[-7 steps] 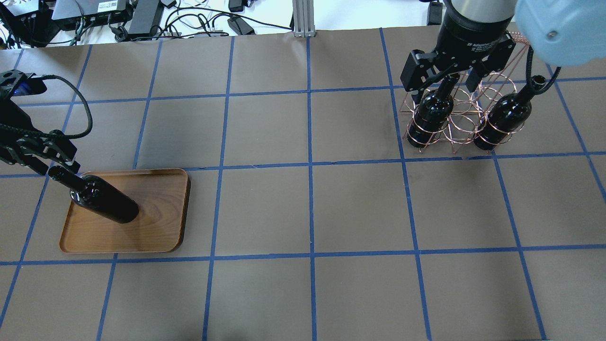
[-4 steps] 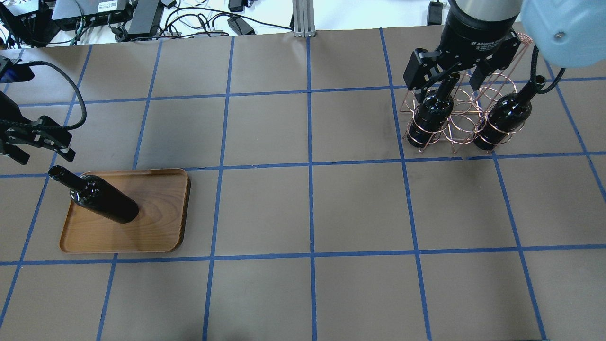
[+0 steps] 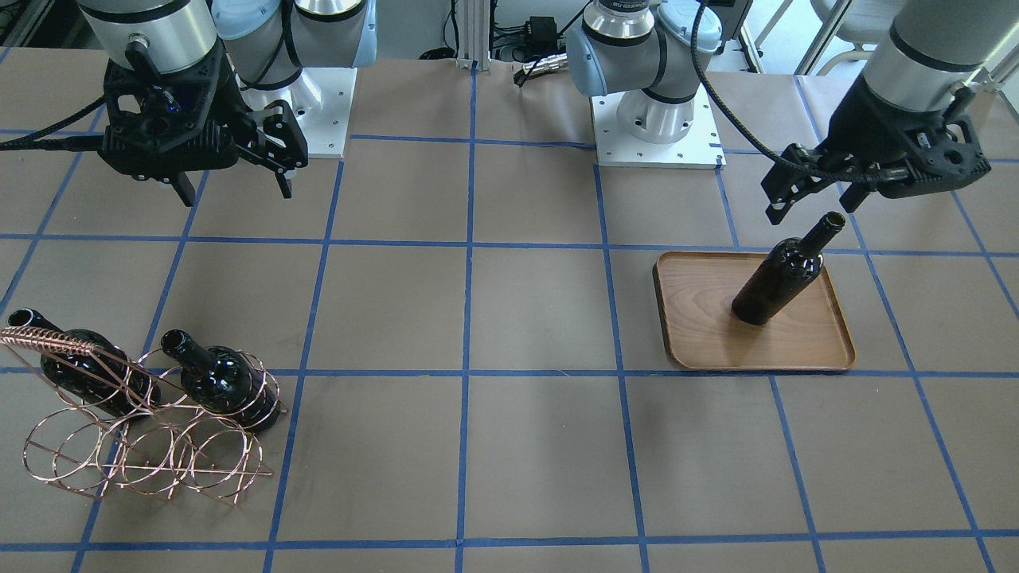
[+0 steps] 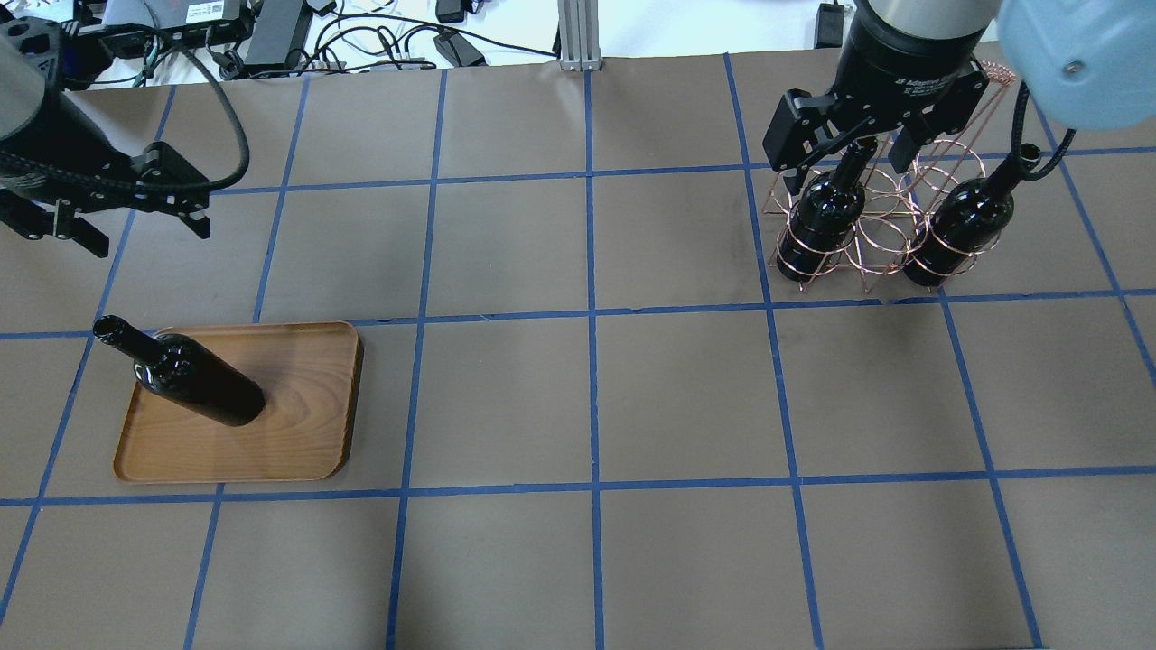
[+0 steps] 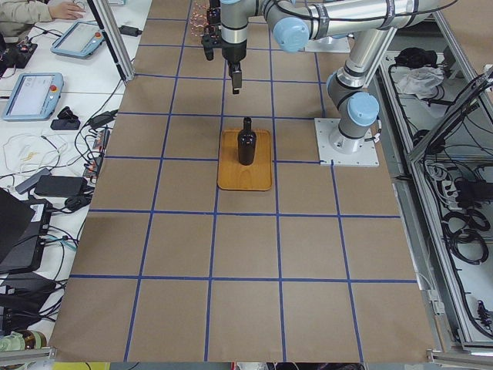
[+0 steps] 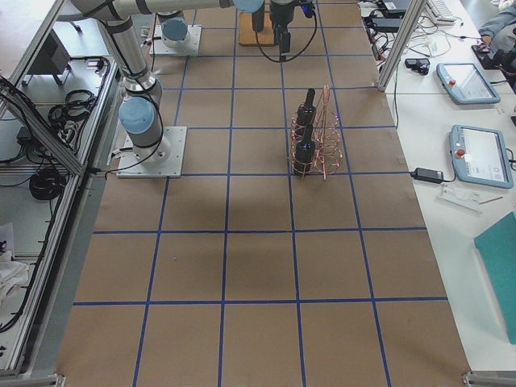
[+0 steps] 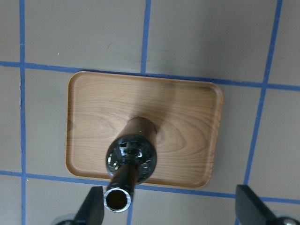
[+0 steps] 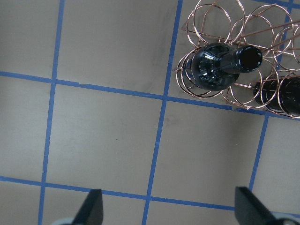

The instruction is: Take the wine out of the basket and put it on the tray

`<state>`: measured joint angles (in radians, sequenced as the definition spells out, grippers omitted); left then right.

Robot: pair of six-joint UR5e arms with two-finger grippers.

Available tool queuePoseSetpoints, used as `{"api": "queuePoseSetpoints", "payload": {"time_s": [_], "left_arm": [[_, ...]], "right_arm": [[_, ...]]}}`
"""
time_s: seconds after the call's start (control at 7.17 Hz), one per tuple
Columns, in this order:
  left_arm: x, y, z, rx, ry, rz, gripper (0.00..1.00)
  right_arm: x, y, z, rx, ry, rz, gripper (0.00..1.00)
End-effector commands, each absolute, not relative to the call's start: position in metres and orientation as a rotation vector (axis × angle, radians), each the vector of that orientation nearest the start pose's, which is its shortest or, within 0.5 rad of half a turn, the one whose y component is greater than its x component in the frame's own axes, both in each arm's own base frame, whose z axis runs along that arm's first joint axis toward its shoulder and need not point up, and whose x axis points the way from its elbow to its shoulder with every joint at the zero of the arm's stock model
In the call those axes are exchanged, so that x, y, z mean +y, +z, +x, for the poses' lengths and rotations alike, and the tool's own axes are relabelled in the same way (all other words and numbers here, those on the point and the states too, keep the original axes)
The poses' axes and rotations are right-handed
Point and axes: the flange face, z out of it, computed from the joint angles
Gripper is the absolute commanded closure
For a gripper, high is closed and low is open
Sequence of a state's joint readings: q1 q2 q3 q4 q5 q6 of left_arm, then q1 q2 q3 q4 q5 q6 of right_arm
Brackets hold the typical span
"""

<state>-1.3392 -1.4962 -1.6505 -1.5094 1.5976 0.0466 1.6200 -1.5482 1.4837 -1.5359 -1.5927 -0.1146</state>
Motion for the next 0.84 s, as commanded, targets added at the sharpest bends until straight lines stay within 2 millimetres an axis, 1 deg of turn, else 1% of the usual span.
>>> {"api": "queuePoseSetpoints", "payload": {"time_s": [0.0, 0.14, 0.28, 0.42, 0.56, 0.7], "left_arm": [[-0.477, 0.497, -0.086, 3.108, -0.12, -0.131, 0.0], [-0.474, 0.496, -0.101, 3.111, -0.118, -0.057, 0.0], [-0.472, 0.496, -0.106, 3.114, -0.118, -0.035, 0.0], [-0.465, 0.505, -0.112, 3.164, -0.155, -0.032, 0.0], [-0.459, 0.511, -0.115, 3.185, -0.157, -0.028, 0.0], [-0.456, 0.512, -0.115, 3.186, -0.155, -0.028, 0.0]], "right_arm": [[-0.499, 0.51, 0.158, 3.143, -0.031, -0.263, 0.0], [-0.498, 0.515, 0.157, 3.151, -0.047, -0.264, 0.0], [-0.5, 0.508, 0.158, 3.144, -0.021, -0.258, 0.0], [-0.503, 0.502, 0.159, 3.14, -0.007, -0.268, 0.0], [-0.505, 0.5, 0.159, 3.143, 0.005, -0.259, 0.0], [-0.501, 0.508, 0.156, 3.156, -0.02, -0.269, 0.0]]}}
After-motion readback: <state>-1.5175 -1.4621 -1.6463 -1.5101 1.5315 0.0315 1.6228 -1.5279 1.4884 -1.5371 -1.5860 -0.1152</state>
